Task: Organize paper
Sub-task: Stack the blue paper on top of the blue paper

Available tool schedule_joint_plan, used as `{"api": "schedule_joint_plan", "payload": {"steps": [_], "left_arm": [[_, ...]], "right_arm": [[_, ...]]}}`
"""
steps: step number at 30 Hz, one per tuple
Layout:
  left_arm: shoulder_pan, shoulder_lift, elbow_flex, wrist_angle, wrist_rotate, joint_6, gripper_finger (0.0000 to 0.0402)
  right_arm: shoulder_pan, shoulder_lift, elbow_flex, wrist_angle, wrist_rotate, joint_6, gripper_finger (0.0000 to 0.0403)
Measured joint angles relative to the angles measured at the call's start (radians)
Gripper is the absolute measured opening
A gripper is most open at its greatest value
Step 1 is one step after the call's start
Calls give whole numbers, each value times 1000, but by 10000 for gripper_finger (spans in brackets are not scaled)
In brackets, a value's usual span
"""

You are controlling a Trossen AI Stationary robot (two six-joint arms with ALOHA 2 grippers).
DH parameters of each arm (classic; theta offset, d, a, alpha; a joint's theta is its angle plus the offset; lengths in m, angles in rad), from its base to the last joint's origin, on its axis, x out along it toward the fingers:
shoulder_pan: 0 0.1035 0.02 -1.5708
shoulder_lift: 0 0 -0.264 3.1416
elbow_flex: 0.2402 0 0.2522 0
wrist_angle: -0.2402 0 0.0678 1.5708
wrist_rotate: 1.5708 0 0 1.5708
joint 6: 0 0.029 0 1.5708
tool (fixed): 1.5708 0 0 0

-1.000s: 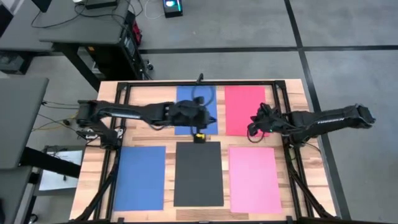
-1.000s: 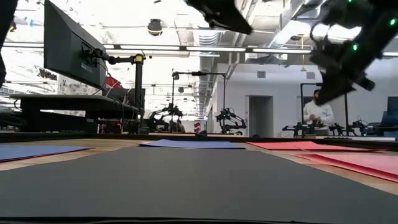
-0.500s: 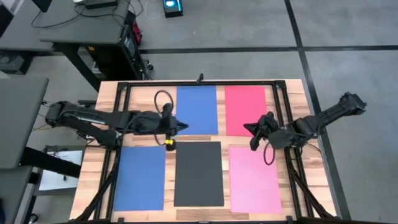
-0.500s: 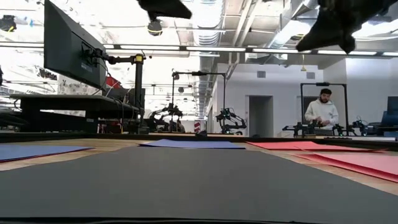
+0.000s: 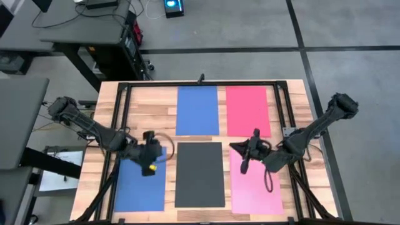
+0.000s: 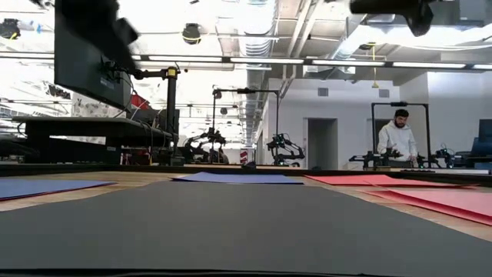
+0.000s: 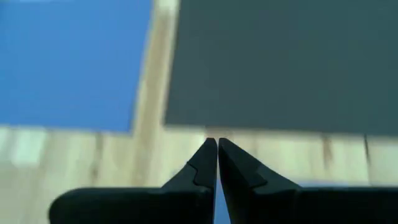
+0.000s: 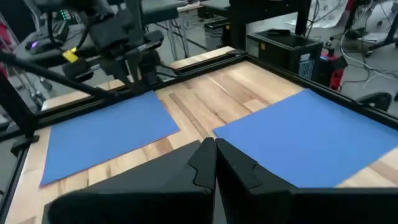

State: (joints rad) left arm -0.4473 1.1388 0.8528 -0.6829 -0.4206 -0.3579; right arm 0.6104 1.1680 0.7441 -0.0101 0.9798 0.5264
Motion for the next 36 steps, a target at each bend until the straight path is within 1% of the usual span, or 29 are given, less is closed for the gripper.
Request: {"api": "schedule_joint_plan", "payload": {"steps": [4,8,11,14,17,18,21,24,26,28,32,34,36], "left_arm": [[-124,12,-25,-90,26,-155,0],[-233,40,-66,-50,76,-303,0],[-310,82,-83,39,102,-369,0],[-397,154,-82,158,82,-335,0],[-462,245,-56,227,79,-336,0],[-475,273,-41,235,79,-351,0],[-507,369,6,245,76,-406,0],[-531,460,59,267,86,-429,0],[-541,523,98,304,112,-430,0],[-547,579,138,305,131,-411,0],[-555,663,240,301,131,-349,0],[-555,693,291,292,131,-334,0],[-559,713,334,274,134,-329,2]], "right_arm": [[-4,102,63,3,-7,-4,0],[-15,204,121,4,-17,-21,0],[-34,288,173,33,-105,-95,0],[-60,383,236,124,-230,-180,0],[-77,494,323,204,-337,-283,0],[-78,531,358,207,-358,-331,0],[-77,629,463,187,-372,-475,0],[-73,707,548,190,-381,-570,0],[-67,755,592,190,-396,-599,0],[-67,799,627,185,-417,-622,0],[-68,858,684,143,-435,-643,2],[-69,878,706,113,-442,-633,12],[-70,884,719,83,-451,-625,32]]}}
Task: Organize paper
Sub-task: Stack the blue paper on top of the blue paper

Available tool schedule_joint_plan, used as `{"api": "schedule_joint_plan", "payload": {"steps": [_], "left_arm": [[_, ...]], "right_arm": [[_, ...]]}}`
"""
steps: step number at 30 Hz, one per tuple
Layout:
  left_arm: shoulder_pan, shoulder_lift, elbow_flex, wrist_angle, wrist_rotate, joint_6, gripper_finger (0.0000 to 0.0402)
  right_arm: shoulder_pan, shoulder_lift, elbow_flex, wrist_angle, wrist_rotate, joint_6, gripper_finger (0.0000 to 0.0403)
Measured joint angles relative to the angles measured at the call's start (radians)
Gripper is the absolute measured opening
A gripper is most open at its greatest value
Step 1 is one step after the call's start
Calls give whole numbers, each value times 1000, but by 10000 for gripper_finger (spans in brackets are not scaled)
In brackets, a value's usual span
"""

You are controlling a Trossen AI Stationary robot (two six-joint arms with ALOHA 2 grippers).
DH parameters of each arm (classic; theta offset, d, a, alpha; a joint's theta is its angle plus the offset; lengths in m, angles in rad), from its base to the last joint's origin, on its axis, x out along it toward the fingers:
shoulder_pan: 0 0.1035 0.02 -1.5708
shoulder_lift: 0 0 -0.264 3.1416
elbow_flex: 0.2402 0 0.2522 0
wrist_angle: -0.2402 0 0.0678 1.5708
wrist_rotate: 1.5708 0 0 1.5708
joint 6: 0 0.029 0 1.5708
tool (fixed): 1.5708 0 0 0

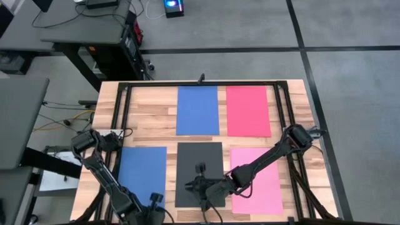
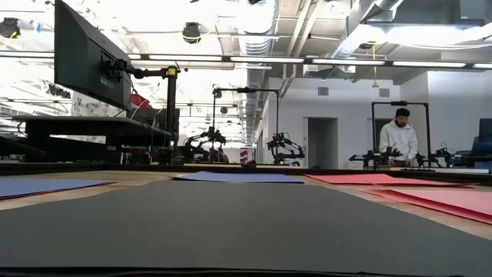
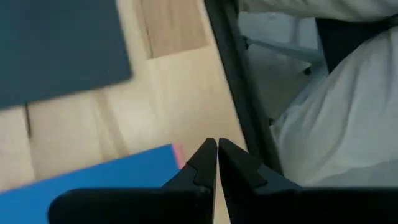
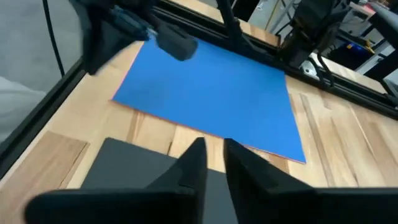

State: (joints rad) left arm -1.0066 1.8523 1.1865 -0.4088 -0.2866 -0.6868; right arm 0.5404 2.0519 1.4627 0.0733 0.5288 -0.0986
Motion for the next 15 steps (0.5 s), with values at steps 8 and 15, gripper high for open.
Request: {"api": "schedule_joint_plan", "payload": {"steps": [8,15], "left_arm": [[-5,32,71,-63,42,6,88],[7,32,71,-107,-67,-115,170]], "right_arm": [[-2,-2,6,0,-7,1,129],[-4,-2,6,13,-7,47,177]]}}
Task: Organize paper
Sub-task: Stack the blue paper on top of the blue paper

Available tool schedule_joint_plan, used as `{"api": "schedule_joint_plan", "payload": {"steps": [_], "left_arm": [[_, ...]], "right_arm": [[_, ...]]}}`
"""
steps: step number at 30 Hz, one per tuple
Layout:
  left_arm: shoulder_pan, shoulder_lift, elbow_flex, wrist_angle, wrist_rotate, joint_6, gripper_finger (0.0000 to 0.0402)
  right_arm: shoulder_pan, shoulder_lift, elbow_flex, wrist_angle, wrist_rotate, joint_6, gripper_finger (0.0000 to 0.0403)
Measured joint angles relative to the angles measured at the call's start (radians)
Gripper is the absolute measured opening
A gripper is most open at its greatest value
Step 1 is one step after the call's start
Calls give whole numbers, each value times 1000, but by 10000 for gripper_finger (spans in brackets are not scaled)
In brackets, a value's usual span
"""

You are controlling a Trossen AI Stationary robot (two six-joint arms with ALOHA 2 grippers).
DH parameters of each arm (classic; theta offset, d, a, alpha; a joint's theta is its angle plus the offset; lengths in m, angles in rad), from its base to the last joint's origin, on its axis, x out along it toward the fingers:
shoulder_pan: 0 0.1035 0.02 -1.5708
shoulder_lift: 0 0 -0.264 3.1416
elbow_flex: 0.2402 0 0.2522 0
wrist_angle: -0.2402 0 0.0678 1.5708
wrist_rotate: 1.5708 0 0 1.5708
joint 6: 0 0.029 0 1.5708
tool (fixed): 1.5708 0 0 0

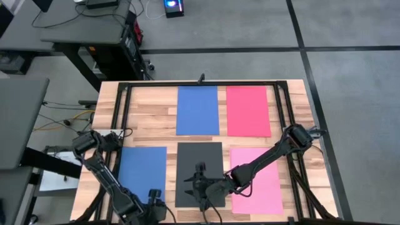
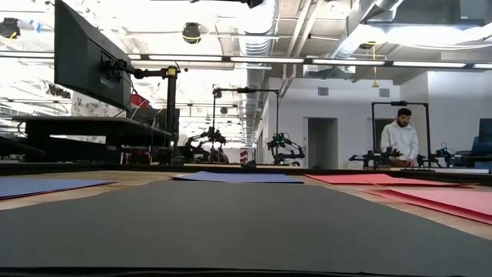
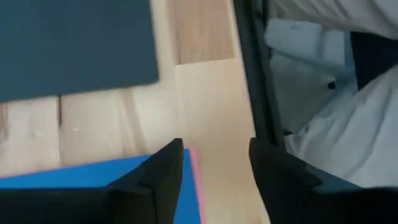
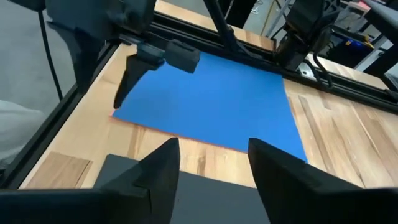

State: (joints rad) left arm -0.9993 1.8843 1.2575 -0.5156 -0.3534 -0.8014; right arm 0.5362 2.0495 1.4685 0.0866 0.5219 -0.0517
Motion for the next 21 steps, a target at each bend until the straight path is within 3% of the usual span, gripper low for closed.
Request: {"api": "schedule_joint_plan", "payload": {"steps": [12,21], "left_arm": [[12,74,3,-10,37,-144,190],[20,111,49,-183,15,-274,190]], "right_arm": [[-2,0,0,3,2,51,200],[10,0,0,-3,1,131,201]]}}
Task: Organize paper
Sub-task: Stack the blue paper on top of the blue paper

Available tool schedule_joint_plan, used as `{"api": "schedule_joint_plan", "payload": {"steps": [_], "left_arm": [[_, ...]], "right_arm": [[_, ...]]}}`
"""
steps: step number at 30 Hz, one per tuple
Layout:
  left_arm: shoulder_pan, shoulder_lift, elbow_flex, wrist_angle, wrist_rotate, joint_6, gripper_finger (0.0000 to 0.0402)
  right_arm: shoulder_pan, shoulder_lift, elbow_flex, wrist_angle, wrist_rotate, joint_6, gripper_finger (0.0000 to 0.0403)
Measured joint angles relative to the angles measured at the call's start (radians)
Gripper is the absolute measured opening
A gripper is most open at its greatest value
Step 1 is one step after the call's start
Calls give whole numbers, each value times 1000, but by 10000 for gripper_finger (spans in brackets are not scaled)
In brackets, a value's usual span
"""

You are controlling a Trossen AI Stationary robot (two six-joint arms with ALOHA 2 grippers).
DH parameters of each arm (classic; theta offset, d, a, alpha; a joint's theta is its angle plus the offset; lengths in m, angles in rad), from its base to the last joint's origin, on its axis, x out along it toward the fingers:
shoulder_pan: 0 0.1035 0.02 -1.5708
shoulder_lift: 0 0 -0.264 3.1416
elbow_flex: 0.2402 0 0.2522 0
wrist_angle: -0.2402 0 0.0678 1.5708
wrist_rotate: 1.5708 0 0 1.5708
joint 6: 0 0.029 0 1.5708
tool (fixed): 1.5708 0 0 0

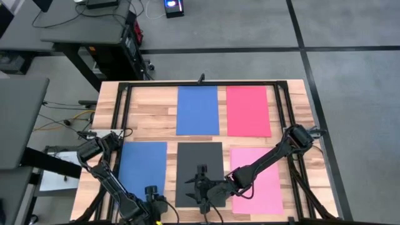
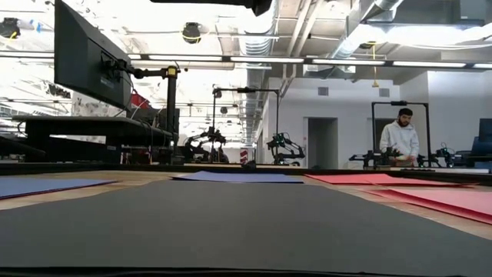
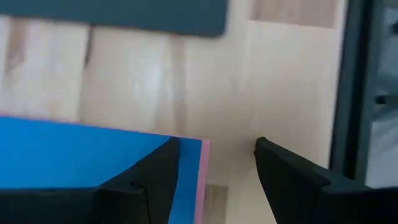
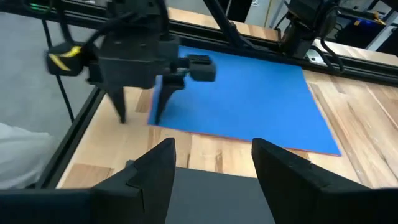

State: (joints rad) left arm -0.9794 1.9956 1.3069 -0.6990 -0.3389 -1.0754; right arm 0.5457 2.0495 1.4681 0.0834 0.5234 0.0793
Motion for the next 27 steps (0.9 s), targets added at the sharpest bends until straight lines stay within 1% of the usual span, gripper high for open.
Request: {"api": "schedule_joint_plan", "payload": {"steps": [3,11,21,27], "left_arm": [[0,1,10,-64,-6,-31,190],[0,1,25,-169,-6,-45,190],[-1,4,156,-516,-6,-77,190],[-10,4,202,-637,-17,-99,190]], "right_arm": [[9,0,0,1,0,2,201],[10,0,0,5,0,2,201],[6,0,0,7,0,2,201],[6,0,0,7,0,2,201]]}}
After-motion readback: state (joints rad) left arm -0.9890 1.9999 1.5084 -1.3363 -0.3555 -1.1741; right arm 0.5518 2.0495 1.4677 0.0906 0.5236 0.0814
